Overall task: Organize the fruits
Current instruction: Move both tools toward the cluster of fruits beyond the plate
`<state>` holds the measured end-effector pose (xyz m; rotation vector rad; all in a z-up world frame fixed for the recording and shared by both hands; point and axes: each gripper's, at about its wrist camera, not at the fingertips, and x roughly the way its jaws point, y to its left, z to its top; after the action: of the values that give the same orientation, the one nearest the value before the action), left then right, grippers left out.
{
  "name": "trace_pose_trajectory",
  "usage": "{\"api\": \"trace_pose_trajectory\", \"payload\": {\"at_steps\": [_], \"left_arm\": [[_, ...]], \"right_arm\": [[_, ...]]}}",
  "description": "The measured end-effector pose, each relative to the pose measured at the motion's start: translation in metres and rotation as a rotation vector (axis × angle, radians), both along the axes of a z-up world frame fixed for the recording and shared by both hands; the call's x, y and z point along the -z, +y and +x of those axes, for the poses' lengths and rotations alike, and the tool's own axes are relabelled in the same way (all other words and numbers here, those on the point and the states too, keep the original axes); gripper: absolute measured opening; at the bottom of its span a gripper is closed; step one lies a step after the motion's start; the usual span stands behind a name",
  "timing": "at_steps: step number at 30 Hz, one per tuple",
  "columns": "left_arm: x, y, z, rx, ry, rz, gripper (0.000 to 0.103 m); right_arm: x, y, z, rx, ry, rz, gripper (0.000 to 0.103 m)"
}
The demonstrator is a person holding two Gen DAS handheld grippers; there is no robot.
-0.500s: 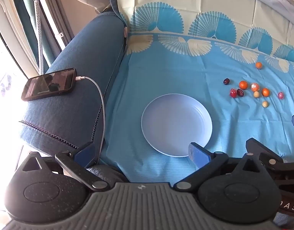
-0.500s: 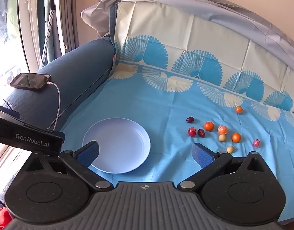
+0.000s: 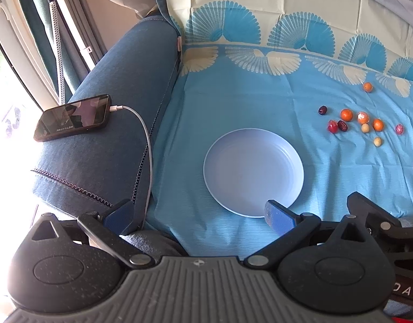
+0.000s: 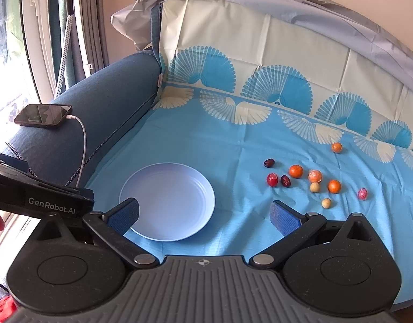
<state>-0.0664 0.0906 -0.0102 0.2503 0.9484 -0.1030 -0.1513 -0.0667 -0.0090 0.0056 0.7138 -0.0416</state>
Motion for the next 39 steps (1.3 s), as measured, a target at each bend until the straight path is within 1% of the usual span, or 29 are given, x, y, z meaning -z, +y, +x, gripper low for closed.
{"api": "trace_pose_trajectory", "payload": {"at_steps": [4,8,11,14,17,21,26,35,39], "left_arm": [[0.0006,0.0009,0.0002,-0.003,0.003,0.002,0.103],[0.0007,0.0005,0.0004,-0.004,0.0,0.007,0.103],[0.001,0.0004,-0.0001,-0.005,-0.001,0.008,0.103],[0.0015,0.0015,-0.0002,-0.005,0.001,0.01,0.103],[0.0021,0.0017,-0.0008,-0.006,0.0,0.014,0.103],[0.0039,0.0007,-0.0008,-0.008,0.003,0.018,0.103],[0.0052,0.0006,-0.0004,-0.01,0.006,0.021,0.103],[0.0055,0.0011,-0.0002,-0.011,0.006,0.021,0.103],[0.0066,-0.0001,0.0007,-0.012,0.008,0.023,0.103]], "right_arm": [[0.0016,0.0019,-0.0005,-0.006,-0.003,-0.001,0.103],[-0.0018,-0.0003,0.0,-0.007,0.005,0.043,0.103],[-0.001,-0.0003,-0.0002,-0.014,0.003,0.028,0.103],[-0.0007,-0.0015,-0.0013,-0.017,-0.002,0.037,0.103],[0.0011,-0.0019,-0.0007,-0.02,-0.021,0.006,0.103],[0.0013,-0.0023,-0.0012,-0.029,-0.068,0.01,0.103],[0.0013,-0.0019,-0.0018,-0.037,-0.074,0.011,0.103],[0.0024,-0.0026,0.0004,-0.039,-0.05,-0.004,0.103],[0.0058,-0.0053,0.0017,-0.039,-0.039,0.009,0.103]]}}
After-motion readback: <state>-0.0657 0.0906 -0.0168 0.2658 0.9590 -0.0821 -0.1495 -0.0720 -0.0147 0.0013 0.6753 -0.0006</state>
